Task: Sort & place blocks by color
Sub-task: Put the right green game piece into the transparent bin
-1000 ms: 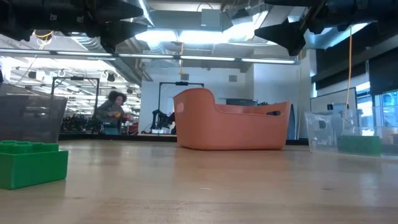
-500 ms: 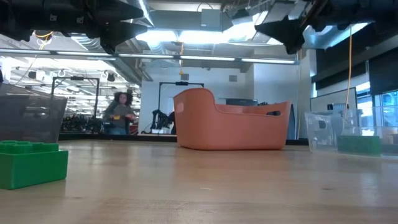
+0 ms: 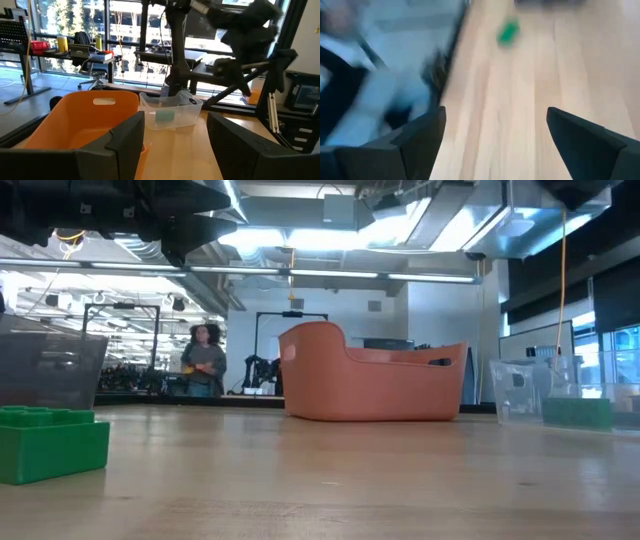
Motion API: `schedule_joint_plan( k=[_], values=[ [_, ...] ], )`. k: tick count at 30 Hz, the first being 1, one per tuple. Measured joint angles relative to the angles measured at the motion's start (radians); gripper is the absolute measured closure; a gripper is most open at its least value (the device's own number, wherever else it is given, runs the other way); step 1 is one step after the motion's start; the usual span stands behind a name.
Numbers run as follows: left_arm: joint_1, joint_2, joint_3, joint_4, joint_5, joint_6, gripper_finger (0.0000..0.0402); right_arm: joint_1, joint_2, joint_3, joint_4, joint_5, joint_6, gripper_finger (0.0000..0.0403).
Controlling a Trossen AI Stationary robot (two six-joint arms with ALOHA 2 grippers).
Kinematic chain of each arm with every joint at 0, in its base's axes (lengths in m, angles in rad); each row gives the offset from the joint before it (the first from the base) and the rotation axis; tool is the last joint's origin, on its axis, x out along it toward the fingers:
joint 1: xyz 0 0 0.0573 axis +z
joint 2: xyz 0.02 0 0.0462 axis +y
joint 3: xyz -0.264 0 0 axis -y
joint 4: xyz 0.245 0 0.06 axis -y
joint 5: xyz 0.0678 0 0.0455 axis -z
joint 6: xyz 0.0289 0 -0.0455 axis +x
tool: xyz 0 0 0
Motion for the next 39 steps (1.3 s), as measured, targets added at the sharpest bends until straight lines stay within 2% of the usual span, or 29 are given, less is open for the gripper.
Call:
schedule_joint_plan(
  k=[3,6,9,12,18,24,34,39],
  values=[
    [0.0,0.0,0.0,0.0,0.0,-0.005,0.0194,0.072,0.097,0.173,-0.367,0.01,0.178,0.0056],
    [0.0,0.0,0.0,0.0,0.0,-0.005,0.0194,0.125,0.206,0.289,-0.659,-0.005,0.316,0.0056],
    [0.0,0.0,0.0,0.0,0.0,-0.005,0.0194,0.157,0.304,0.347,-0.801,-0.081,0.266,0.0056],
    [0.0,0.0,0.0,0.0,0.0,-0.005,0.0194,0.167,0.377,0.358,-0.822,-0.145,0.123,0.0056],
    [0.0,0.0,0.0,0.002,0.0,0.0,0.0194,0.169,0.499,0.356,-0.844,-0.237,-0.041,0.0056],
    [0.0,0.0,0.0,0.006,0.0,0.002,0.0194,0.167,0.58,0.356,-0.845,-0.241,-0.223,0.0056],
    [0.0,0.0,0.0,0.007,-0.001,-0.002,0.0194,0.167,0.703,0.336,-0.843,-0.239,-0.339,0.0056],
    [0.0,0.0,0.0,0.007,-0.001,-0.003,0.0194,0.167,0.717,0.313,-0.826,-0.25,-0.343,0.0067]
  ],
)
